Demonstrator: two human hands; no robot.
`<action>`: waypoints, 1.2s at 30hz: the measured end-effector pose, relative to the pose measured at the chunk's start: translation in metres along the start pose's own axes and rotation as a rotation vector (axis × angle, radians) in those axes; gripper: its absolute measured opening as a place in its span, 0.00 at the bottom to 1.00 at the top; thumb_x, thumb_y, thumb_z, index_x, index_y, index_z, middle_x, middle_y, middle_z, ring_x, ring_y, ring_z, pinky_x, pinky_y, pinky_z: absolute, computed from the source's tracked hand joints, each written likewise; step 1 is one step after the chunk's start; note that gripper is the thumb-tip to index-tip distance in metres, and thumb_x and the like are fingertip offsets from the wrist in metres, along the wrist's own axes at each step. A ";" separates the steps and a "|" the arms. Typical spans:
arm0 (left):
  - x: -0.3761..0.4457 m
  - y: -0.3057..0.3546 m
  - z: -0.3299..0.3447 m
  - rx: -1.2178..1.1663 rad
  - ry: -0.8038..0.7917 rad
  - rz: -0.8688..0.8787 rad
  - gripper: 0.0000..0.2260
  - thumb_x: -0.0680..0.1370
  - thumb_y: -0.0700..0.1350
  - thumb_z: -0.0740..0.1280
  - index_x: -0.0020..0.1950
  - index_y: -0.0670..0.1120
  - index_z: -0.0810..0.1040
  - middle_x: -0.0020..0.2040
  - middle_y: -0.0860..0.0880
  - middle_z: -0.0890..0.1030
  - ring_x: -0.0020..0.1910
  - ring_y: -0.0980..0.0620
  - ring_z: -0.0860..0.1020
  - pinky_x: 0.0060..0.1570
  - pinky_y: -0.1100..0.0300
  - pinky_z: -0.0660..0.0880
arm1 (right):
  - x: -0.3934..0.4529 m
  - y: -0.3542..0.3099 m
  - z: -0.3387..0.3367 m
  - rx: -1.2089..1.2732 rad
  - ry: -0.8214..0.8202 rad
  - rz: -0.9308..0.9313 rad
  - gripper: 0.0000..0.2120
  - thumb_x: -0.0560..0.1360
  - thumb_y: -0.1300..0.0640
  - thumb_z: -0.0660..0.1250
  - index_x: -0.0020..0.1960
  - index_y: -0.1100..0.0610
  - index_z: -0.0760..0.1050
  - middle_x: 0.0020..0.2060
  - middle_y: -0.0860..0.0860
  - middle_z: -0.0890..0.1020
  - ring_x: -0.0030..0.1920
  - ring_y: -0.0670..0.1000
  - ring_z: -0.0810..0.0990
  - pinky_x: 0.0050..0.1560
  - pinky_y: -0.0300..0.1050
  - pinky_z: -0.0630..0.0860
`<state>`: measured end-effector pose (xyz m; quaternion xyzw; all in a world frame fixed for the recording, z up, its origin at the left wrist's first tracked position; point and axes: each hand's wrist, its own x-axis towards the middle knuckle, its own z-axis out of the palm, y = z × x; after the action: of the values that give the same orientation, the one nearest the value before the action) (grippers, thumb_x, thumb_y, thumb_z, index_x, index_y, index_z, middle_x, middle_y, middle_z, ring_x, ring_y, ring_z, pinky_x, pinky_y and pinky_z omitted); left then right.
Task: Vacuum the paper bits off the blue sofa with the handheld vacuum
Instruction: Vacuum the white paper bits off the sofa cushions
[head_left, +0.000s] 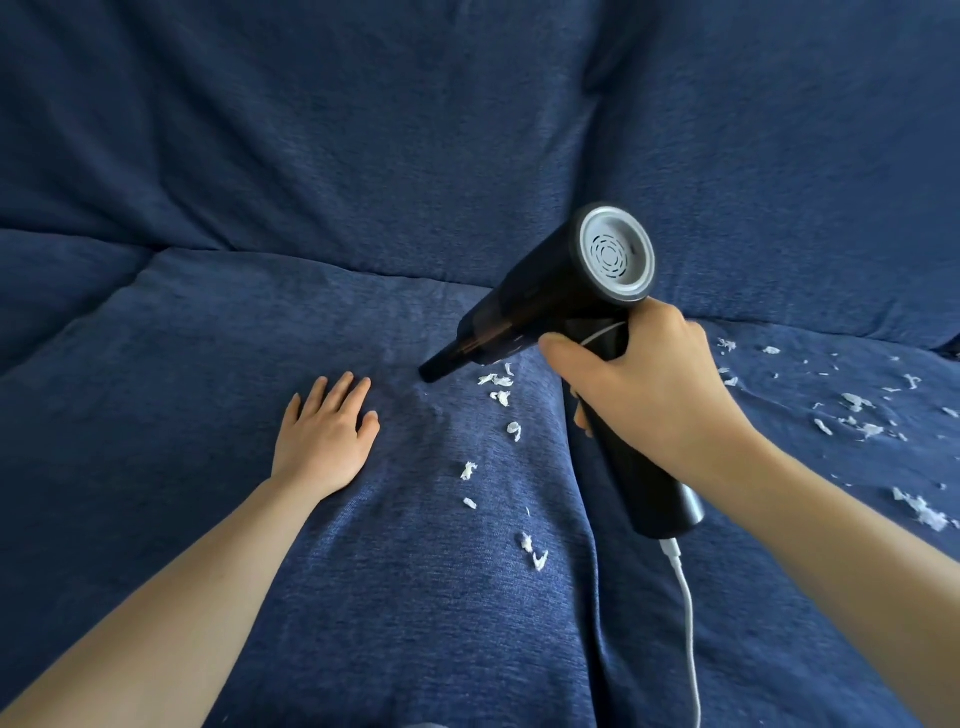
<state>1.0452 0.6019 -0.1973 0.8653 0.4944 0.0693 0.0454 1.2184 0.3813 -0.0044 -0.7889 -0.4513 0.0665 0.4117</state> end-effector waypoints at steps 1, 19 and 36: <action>0.000 0.000 0.000 -0.001 0.002 0.000 0.24 0.82 0.56 0.45 0.79 0.53 0.50 0.79 0.53 0.50 0.78 0.49 0.47 0.76 0.48 0.46 | -0.003 0.001 -0.001 -0.012 -0.003 -0.002 0.11 0.73 0.49 0.69 0.38 0.56 0.75 0.22 0.50 0.80 0.30 0.43 0.81 0.32 0.24 0.70; -0.006 -0.001 0.000 -0.022 0.005 -0.009 0.24 0.82 0.55 0.46 0.79 0.53 0.52 0.79 0.53 0.52 0.78 0.49 0.49 0.76 0.48 0.48 | -0.035 0.003 -0.029 -0.012 -0.015 0.011 0.13 0.70 0.46 0.68 0.35 0.55 0.74 0.24 0.50 0.82 0.27 0.42 0.80 0.33 0.26 0.71; -0.005 0.003 -0.001 0.007 0.006 -0.039 0.24 0.83 0.54 0.47 0.79 0.53 0.52 0.79 0.53 0.52 0.78 0.50 0.49 0.76 0.49 0.48 | 0.015 0.035 -0.024 -0.104 0.082 -0.066 0.13 0.72 0.44 0.67 0.44 0.53 0.73 0.34 0.51 0.81 0.47 0.57 0.82 0.46 0.44 0.72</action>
<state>1.0446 0.5961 -0.1965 0.8554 0.5116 0.0693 0.0423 1.2614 0.3696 -0.0097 -0.7959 -0.4629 -0.0030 0.3903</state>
